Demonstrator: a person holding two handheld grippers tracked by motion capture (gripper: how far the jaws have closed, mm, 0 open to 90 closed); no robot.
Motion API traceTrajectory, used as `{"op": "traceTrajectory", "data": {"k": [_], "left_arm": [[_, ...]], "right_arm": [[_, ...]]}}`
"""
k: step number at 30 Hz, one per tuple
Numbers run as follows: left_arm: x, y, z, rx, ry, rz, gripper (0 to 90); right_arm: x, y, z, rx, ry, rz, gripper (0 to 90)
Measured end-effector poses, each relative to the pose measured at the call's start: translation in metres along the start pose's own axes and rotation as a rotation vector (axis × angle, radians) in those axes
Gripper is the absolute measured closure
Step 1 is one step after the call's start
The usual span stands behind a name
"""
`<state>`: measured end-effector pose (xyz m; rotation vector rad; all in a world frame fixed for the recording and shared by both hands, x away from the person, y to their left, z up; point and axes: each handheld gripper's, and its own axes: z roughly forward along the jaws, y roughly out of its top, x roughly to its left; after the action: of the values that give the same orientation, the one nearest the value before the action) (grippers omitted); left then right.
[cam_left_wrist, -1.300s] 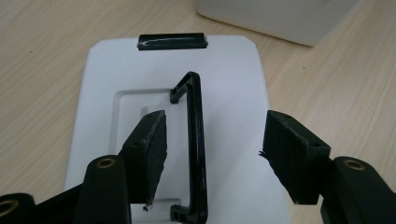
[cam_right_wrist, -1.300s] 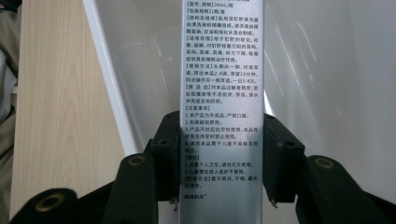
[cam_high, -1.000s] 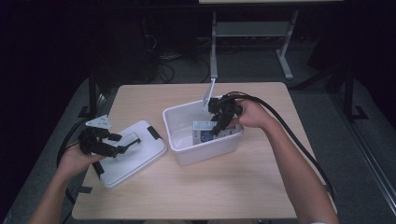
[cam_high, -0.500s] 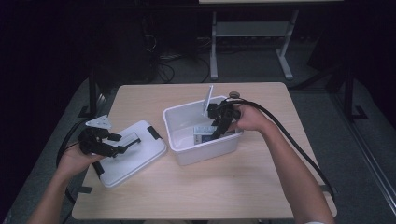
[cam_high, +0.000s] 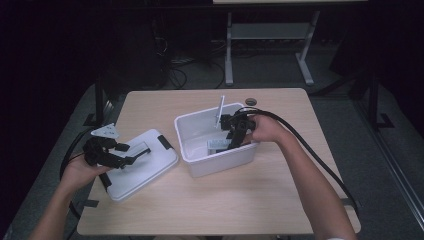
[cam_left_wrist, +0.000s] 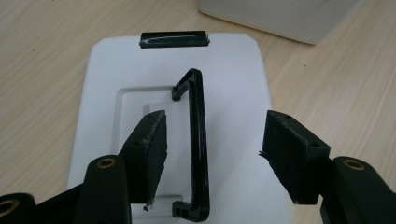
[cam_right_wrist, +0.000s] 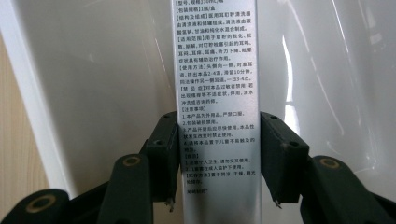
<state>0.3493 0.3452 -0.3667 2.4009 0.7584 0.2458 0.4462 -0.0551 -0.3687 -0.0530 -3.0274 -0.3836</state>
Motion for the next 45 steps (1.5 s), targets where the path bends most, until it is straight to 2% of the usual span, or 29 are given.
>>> {"op": "traceTrajectory", "data": {"k": [4,17,26,27,32,33,45], "left_arm": [[-0.001,0.0,0.001,-0.003,-0.001,-0.002,39.2],[-0.001,0.003,0.0,0.0,-0.006,0.004,39.1],[-0.002,0.005,0.0,0.0,-0.006,0.007,39.0],[-0.002,0.005,0.0,0.001,-0.005,0.008,39.0],[-0.002,0.006,0.0,0.001,-0.007,0.008,38.9],[-0.002,0.006,0.0,0.002,-0.007,0.008,38.9],[-0.006,0.013,0.004,0.004,-0.019,0.018,38.8]], "right_arm": [[0.002,0.0,-0.001,0.01,0.005,0.002,50.5],[0.006,-0.004,-0.014,-0.02,0.007,0.017,50.8],[0.01,-0.007,-0.026,-0.037,-0.014,0.019,51.1],[0.01,-0.007,-0.027,-0.05,-0.017,0.009,51.1],[0.011,-0.014,-0.033,-0.083,-0.014,0.036,50.3],[0.01,-0.015,-0.034,-0.091,-0.02,0.027,50.1],[0.018,-0.029,-0.057,-0.141,-0.072,0.052,47.3]]}}
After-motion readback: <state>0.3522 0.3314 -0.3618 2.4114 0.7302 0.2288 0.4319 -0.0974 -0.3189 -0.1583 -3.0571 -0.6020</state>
